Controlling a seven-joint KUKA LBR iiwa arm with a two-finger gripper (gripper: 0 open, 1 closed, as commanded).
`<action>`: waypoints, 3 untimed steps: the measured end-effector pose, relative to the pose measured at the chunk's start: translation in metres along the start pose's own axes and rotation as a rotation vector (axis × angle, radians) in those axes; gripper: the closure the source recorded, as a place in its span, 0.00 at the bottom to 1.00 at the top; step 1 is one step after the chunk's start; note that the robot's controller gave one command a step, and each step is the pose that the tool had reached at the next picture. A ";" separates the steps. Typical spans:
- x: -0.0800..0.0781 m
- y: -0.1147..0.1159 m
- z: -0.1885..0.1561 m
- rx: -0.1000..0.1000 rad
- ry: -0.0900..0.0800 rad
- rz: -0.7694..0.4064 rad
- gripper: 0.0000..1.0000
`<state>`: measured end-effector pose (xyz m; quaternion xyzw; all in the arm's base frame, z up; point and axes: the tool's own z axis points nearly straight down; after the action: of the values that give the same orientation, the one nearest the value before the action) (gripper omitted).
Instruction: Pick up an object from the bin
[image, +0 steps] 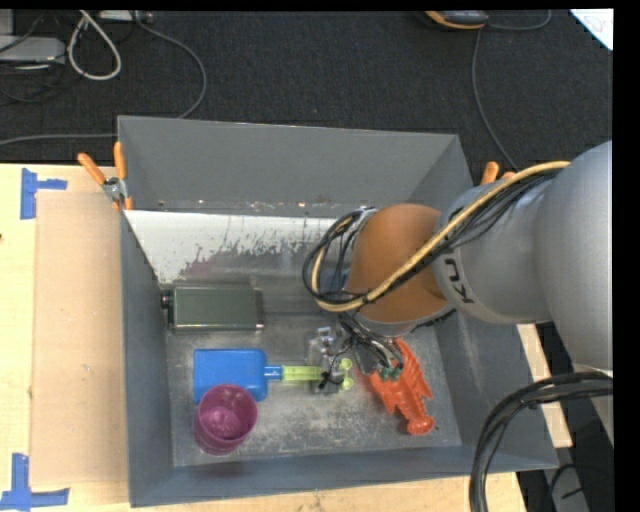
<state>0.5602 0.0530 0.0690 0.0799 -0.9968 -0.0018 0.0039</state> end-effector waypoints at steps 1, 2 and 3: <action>0.000 0.000 0.000 0.000 0.000 0.001 1.00; 0.001 0.000 -0.012 0.000 0.002 0.002 1.00; 0.002 0.000 -0.034 0.000 0.004 0.002 1.00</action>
Offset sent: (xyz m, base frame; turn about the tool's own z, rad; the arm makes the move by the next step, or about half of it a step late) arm 0.0000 -0.0001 0.0215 0.0005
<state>0.5588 0.0531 0.1027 0.0788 -0.9969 -0.0018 0.0061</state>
